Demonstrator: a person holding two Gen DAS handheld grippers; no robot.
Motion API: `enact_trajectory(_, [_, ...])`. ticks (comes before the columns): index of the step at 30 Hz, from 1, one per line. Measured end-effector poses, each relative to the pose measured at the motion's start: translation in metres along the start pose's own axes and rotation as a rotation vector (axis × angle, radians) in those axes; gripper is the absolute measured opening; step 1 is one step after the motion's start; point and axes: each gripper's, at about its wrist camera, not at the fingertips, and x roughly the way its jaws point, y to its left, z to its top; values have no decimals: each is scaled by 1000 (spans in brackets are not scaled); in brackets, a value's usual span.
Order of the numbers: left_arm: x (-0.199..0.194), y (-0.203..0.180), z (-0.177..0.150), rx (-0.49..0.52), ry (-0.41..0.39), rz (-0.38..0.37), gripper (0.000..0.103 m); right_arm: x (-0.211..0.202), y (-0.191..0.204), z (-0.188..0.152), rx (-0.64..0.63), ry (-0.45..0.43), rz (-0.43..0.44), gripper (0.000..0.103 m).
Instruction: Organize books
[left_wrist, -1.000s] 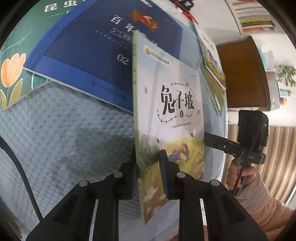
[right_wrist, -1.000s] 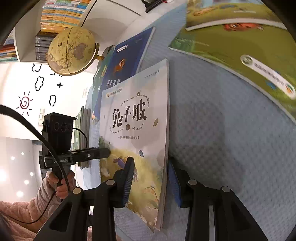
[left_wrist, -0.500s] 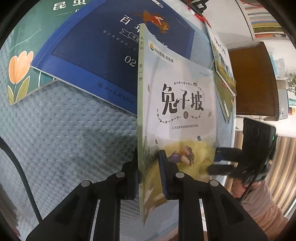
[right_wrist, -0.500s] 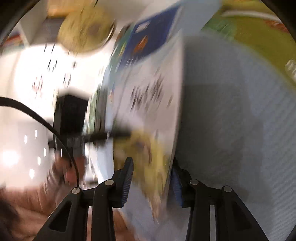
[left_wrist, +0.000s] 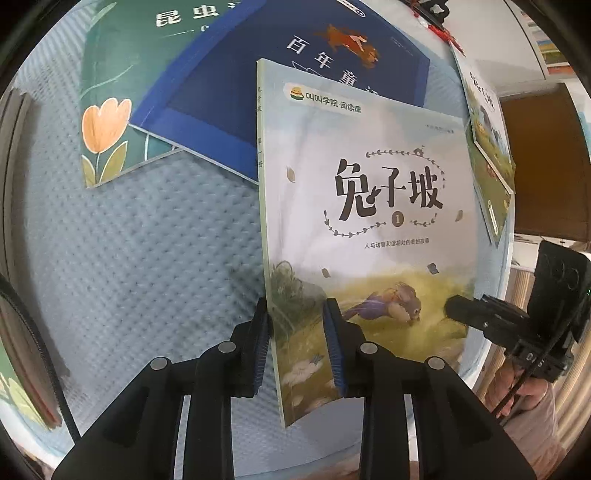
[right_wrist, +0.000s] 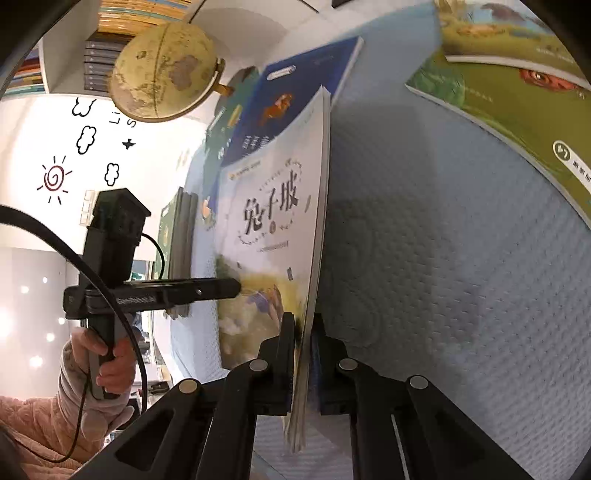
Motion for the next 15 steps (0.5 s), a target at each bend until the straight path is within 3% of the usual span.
enact_trajectory(5, [-11,-10,-6,63,-32,86,24,-4,23,-2,-42,-29,13,6])
enact_trajectory(10, [-26,4,-10,24,-43,-21,24,-18,39,-1,-65,-70,34,6])
enact_trajectory(15, [-46,8,-14,25,-88,-27,24,-24,56,1,-103,-84,30,6])
